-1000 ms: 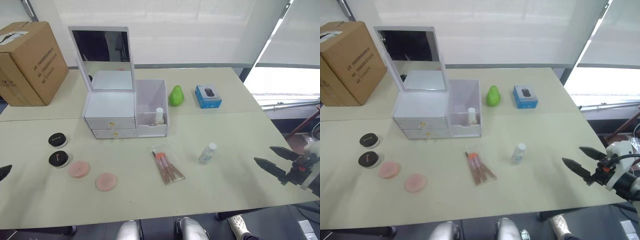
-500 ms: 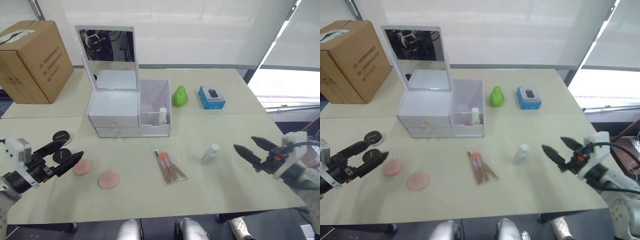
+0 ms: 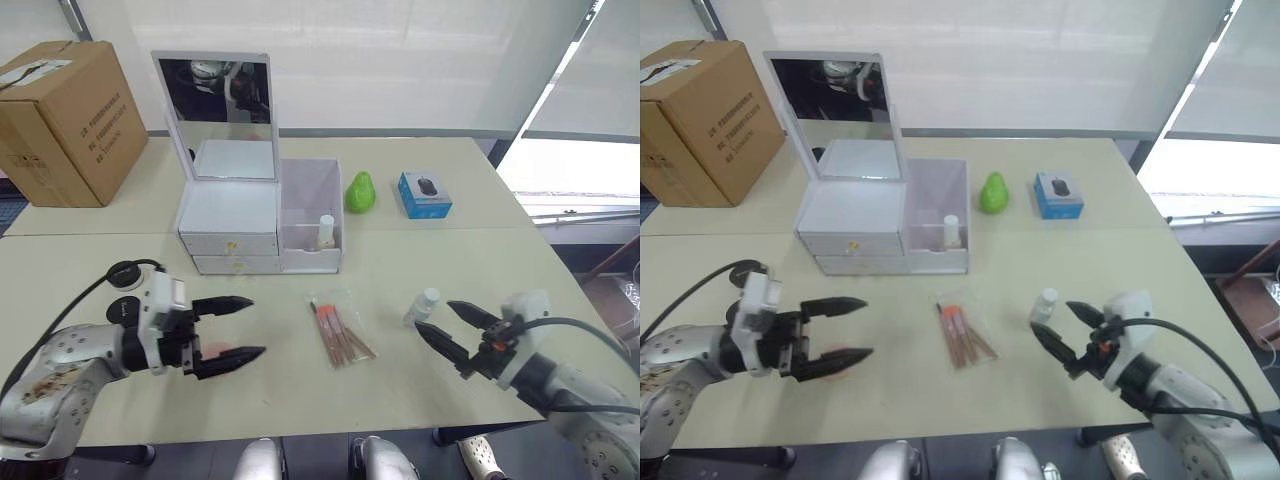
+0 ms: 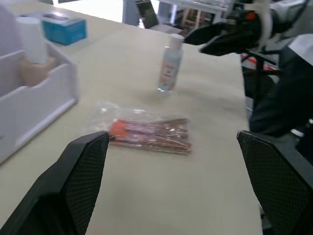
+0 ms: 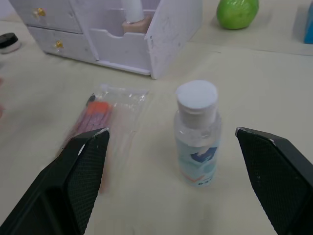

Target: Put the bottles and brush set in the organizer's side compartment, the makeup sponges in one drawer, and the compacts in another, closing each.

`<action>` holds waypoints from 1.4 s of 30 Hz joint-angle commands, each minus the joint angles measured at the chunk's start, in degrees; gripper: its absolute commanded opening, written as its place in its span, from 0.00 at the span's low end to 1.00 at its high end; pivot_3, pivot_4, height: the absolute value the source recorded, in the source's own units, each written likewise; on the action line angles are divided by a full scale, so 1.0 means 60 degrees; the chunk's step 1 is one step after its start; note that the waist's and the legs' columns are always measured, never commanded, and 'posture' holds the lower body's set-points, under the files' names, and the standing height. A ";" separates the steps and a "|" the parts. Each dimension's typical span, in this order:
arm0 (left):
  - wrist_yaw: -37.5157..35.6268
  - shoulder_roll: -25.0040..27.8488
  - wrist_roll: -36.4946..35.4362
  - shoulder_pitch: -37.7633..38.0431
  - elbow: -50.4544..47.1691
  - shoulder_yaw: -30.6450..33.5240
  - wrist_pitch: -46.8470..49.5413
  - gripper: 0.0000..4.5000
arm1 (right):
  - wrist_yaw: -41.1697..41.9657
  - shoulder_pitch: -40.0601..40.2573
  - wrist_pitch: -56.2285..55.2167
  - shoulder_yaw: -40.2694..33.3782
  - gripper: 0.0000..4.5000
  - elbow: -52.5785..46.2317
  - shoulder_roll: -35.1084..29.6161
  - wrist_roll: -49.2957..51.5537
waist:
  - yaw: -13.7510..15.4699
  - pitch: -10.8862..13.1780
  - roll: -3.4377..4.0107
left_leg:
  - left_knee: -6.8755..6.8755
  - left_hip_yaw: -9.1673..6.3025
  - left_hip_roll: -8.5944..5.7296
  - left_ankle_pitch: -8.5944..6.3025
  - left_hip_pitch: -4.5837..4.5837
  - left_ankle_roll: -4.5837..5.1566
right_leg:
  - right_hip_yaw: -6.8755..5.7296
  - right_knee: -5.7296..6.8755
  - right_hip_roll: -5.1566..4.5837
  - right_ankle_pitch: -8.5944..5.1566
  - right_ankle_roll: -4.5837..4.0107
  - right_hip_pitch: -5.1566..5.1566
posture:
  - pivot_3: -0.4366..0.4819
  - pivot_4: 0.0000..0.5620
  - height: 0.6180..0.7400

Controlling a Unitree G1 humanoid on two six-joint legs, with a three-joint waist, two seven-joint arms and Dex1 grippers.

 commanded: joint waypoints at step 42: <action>0.1100 -0.0596 0.0827 -0.0156 -0.0077 -0.0200 -0.0823 1.00 | -0.0591 -0.3415 -0.0090 0.0157 0.20 0.0658 0.0039 0.0800 | -0.0044 0.0010 0.0019 | 0.0018 -0.0016 -0.0004 0.0012 -0.0006 0.0021 | 0.0022 0.0021 0.0019 0.0000 -0.0001 0.0021 | 0.48 0.27 1.00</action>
